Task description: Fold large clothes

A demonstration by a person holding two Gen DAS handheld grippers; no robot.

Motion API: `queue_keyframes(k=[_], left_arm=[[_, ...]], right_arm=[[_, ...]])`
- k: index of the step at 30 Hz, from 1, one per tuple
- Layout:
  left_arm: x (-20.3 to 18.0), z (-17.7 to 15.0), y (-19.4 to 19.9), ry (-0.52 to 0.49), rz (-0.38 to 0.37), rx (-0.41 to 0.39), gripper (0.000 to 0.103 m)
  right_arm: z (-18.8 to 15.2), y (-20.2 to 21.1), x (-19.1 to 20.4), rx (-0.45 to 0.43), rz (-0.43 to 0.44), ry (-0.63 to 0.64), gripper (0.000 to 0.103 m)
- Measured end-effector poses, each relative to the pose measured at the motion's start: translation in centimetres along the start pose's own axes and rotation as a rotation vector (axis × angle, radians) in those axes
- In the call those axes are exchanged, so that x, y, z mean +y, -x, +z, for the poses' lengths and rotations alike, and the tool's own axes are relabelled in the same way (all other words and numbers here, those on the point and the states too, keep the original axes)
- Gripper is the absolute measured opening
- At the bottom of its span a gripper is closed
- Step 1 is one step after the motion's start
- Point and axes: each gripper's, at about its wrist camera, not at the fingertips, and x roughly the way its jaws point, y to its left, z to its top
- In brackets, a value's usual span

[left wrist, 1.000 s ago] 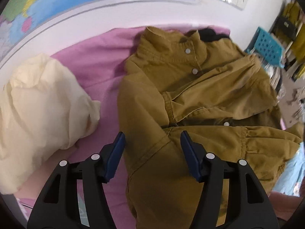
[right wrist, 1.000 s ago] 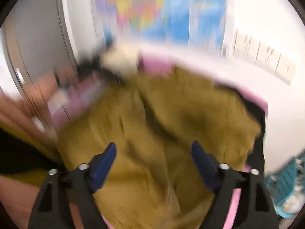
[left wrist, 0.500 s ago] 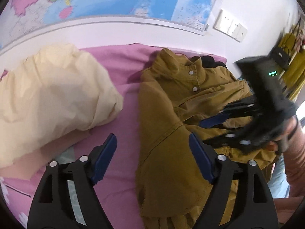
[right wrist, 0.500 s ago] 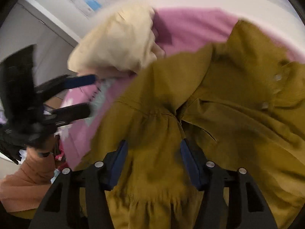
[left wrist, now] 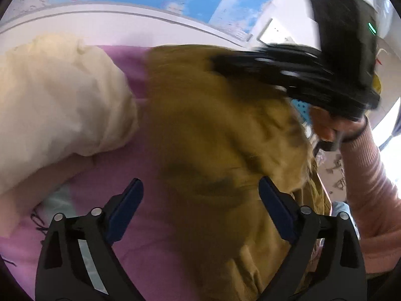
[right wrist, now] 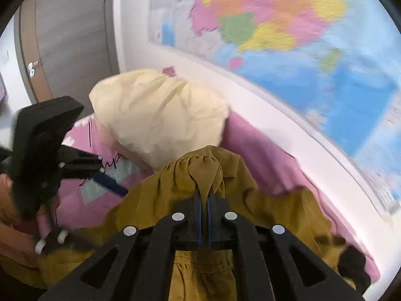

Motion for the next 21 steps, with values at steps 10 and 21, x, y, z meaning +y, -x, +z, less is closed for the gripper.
queue_keyframes(k=[10, 21], left_arm=[[0.1, -1.5, -2.7, -0.005, 0.194, 0.056, 0.082], [-6.9, 1.7, -4.2, -0.192, 0.192, -0.047, 0.087]], right_arm=[[-5.9, 6.5, -6.1, -0.102, -0.089, -0.294, 0.064], [-32.0, 15.9, -11.4, 0.028, -0.215, -0.877, 0.083]])
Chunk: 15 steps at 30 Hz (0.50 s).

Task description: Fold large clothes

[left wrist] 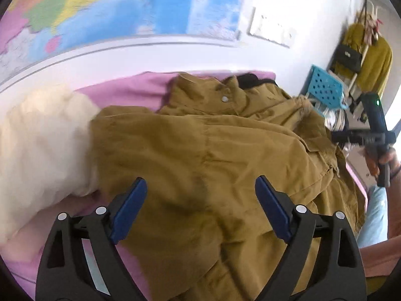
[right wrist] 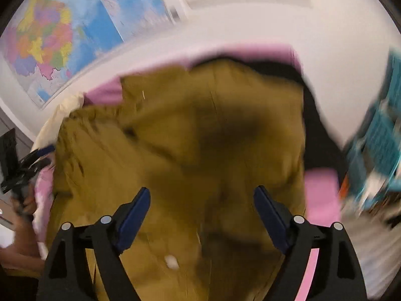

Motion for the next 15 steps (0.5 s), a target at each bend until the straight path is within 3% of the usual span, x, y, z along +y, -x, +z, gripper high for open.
queue_keyframes(k=[2, 4, 6, 11, 15], left_arm=[[-0.3, 0.2, -1.4, 0.010, -0.011, 0.035, 0.087], [-0.7, 0.2, -2.5, 0.012, -0.003, 0.057, 0.087], [-0.7, 0.1, -2.9, 0.018, 0.011, 0.069, 0.087], [0.0, 0.1, -2.9, 0.055, 0.001, 0.079, 0.087], [0.7, 0.3, -2.7, 0.077, 0.013, 0.071, 0.087]], right_arm=[[-1.3, -1.0, 0.0, 0.006, 0.013, 0.004, 0.079], [-2.3, -1.9, 0.9, -0.002, 0.016, 0.045, 0.057], [-2.7, -1.3, 1.9, -0.033, -0.017, 0.108, 0.021], [-1.3, 4.2, 3.7, -0.199, -0.005, 0.191, 0.002], [0.1, 7.8, 5.3, -0.298, 0.013, 0.276, 0.002]])
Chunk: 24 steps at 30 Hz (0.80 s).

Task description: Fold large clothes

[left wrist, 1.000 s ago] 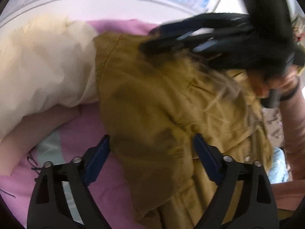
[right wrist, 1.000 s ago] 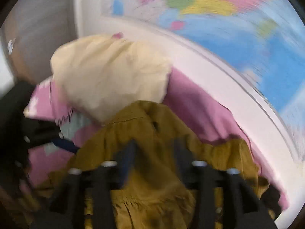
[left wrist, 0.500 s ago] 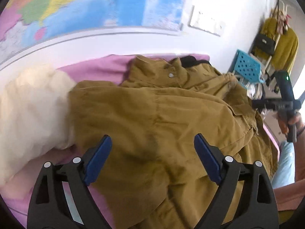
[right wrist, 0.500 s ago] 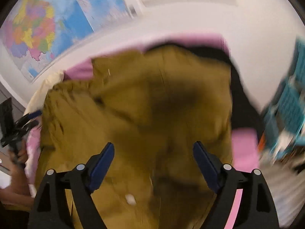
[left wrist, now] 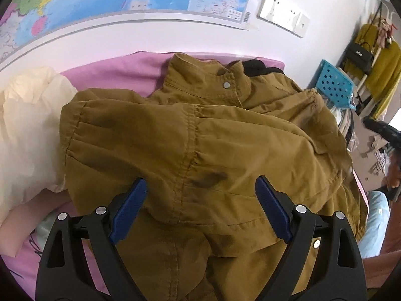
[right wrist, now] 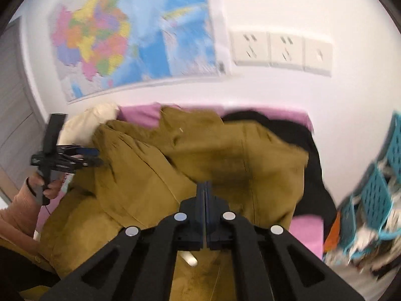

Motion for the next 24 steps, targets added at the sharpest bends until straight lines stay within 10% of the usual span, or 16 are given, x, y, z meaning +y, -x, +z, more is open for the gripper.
queue_keyframes(k=[2, 5, 11, 18, 24], left_arm=[[0.3, 0.0, -0.3, 0.016, -0.005, 0.006, 0.087], [0.4, -0.2, -0.7, 0.020, -0.003, 0.016, 0.087], [0.4, -0.3, -1.0, 0.015, -0.004, 0.025, 0.088], [0.6, -0.8, -0.9, 0.018, -0.006, 0.028, 0.088], [1.2, -0.8, -1.4, 0.045, -0.018, 0.036, 0.088]], right_arm=[[0.5, -0.5, -0.3, 0.030, 0.030, -0.014, 0.003], [-0.9, -3.1, -1.5, 0.130, -0.040, -0.068, 0.062], [-4.3, -7.6, -2.6, 0.210, -0.078, -0.131, 0.054], [-3.2, -6.2, 0.6, 0.141, -0.231, 0.085, 0.006], [-2.9, -5.4, 1.4, 0.150, -0.153, 0.089, 0.006]])
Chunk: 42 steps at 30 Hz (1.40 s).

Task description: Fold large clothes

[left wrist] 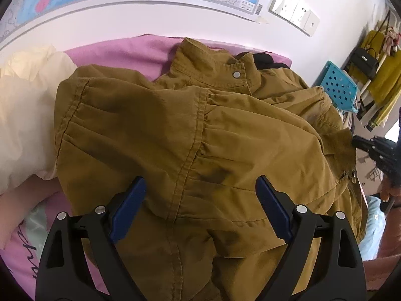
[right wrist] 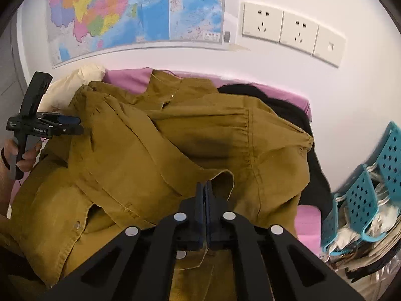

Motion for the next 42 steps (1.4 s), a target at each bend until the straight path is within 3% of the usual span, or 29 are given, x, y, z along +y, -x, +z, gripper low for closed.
queue_keyframes(k=[2, 3, 4, 5, 6, 8, 14, 18, 20, 24, 26, 30, 31, 32, 33, 34, 36, 38, 40, 42], left_arm=[[0.0, -0.1, 0.0, 0.003, 0.000, 0.001, 0.088], [0.0, -0.1, 0.0, 0.004, -0.001, 0.002, 0.088], [-0.1, -0.2, 0.1, 0.002, -0.003, 0.003, 0.088], [-0.1, -0.2, 0.1, 0.000, -0.002, 0.002, 0.088], [-0.1, -0.3, 0.2, -0.003, -0.001, 0.003, 0.088], [0.0, -0.3, 0.3, -0.004, 0.001, 0.004, 0.088], [-0.4, 0.1, 0.7, -0.013, 0.021, -0.023, 0.081], [-0.4, 0.4, 0.9, 0.016, 0.013, -0.045, 0.081], [-0.6, 0.3, 0.6, 0.000, 0.038, -0.050, 0.081], [-0.4, -0.1, -1.6, -0.005, 0.078, 0.011, 0.082], [-0.2, -0.2, -2.9, -0.008, 0.087, 0.048, 0.083], [-0.4, 0.0, -3.7, -0.026, 0.111, 0.075, 0.086], [-0.4, 0.0, -3.5, -0.026, 0.115, 0.073, 0.086], [-0.4, 0.0, -3.1, -0.014, 0.115, 0.062, 0.086], [-0.3, -0.1, -2.7, -0.004, 0.105, 0.053, 0.086], [-0.2, -0.4, -2.0, 0.007, 0.089, 0.041, 0.086], [-0.1, -0.9, -0.5, 0.006, 0.071, 0.011, 0.086], [-0.1, -1.7, 0.9, -0.006, 0.074, -0.005, 0.086], [0.1, -2.3, 1.6, -0.006, 0.067, -0.005, 0.086], [0.3, -3.0, 2.1, -0.005, 0.081, -0.003, 0.086]], right_arm=[[-0.1, -1.0, -0.4, 0.027, 0.004, -0.038, 0.017], [-0.2, -1.9, -1.1, 0.051, 0.035, -0.077, 0.026], [-0.4, -2.4, -1.3, 0.063, 0.047, -0.093, 0.028], [-0.5, -3.0, -1.4, 0.073, 0.059, -0.102, 0.027], [-0.5, -3.3, -1.3, 0.077, 0.065, -0.101, 0.011], [-0.2, -2.7, -0.9, 0.054, 0.057, -0.092, 0.001], [5.8, 4.5, -1.5, -0.249, -0.010, -0.052, 0.001], [8.4, 4.8, -2.7, -0.344, -0.028, -0.076, 0.001], [8.4, 2.4, -3.1, -0.311, -0.050, -0.082, 0.001], [5.5, -5.1, -4.8, -0.103, -0.081, -0.123, 0.001], [4.0, -7.3, -5.9, -0.038, -0.043, -0.178, 0.002], [2.5, -8.3, -7.1, 0.019, -0.045, -0.241, 0.002], [2.2, -7.9, -6.9, 0.021, -0.045, -0.250, 0.004], [2.1, -7.2, -6.9, 0.012, -0.044, -0.260, 0.016], [2.0, -5.7, -6.8, -0.025, -0.049, -0.276, 0.037], [1.9, -4.6, -6.7, -0.062, -0.051, -0.282, 0.042], [1.6, -1.9, -5.3, -0.152, -0.004, -0.241, 0.043], [1.7, -0.7, -3.5, -0.180, 0.033, -0.172, 0.043], [2.2, -1.3, -1.6, -0.151, 0.091, -0.097, 0.042], [2.7, -2.9, -0.7, -0.111, 0.085, -0.065, 0.041]])
